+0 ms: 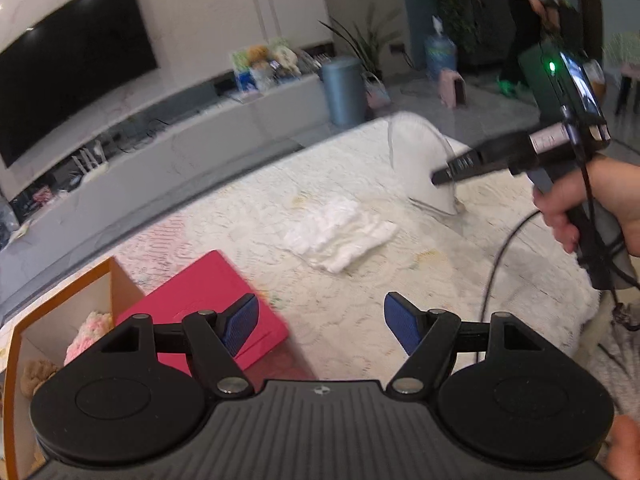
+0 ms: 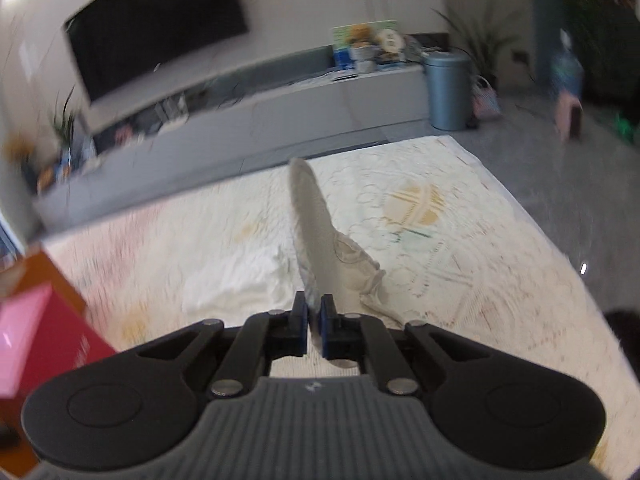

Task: Organize soft objects
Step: 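Grasp the white crumpled plastic bag with the left tool while the right tool holds the pad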

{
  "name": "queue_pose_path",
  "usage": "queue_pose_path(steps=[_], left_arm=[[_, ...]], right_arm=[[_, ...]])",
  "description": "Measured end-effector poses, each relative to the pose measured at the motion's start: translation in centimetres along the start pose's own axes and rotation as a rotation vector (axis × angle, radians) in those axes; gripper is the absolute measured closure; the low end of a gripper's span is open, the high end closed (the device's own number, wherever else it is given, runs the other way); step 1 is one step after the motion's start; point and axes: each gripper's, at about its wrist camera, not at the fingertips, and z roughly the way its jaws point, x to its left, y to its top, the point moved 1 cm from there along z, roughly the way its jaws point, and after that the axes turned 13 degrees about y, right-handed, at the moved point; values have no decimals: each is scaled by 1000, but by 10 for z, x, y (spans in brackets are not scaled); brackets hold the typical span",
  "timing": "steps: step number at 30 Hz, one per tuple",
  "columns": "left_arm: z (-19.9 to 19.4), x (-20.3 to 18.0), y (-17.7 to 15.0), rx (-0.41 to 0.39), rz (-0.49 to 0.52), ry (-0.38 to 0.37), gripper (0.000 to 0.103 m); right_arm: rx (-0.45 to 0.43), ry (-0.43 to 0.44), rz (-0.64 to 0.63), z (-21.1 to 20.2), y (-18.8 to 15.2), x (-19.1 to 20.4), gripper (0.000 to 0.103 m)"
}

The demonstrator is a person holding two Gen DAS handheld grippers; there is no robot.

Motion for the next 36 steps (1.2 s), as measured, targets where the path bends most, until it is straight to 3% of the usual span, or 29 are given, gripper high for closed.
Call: queue_pose_path(steps=[2, 6, 10, 14, 17, 23, 26, 31, 33, 36], left_arm=[[4, -14, 11, 14, 80, -9, 19], [21, -48, 31, 23, 356, 13, 15], [51, -80, 44, 39, 612, -47, 12], [98, -99, 50, 70, 735, -59, 12], [130, -108, 48, 93, 839, -123, 12], [187, -121, 42, 167, 898, -137, 12], [208, -120, 44, 162, 924, -100, 12], [228, -108, 67, 163, 832, -158, 12], [240, -109, 74, 185, 800, -174, 4], [251, -106, 85, 184, 751, -243, 3]], right_arm=[[-22, 6, 20, -6, 1, -3, 100], [-34, -2, 23, -12, 1, -10, 100], [-53, 30, 96, -16, -1, -25, 100], [-36, 59, 110, -10, -7, -25, 100], [-28, 65, 107, -7, -9, -23, 100], [-25, 26, 123, -5, -10, -32, 100], [-9, 21, 130, 2, -11, -36, 100], [33, 19, 111, 14, -14, -33, 100], [41, 16, 103, 17, -14, -31, 100], [51, 12, 98, 20, -15, -31, 100]])
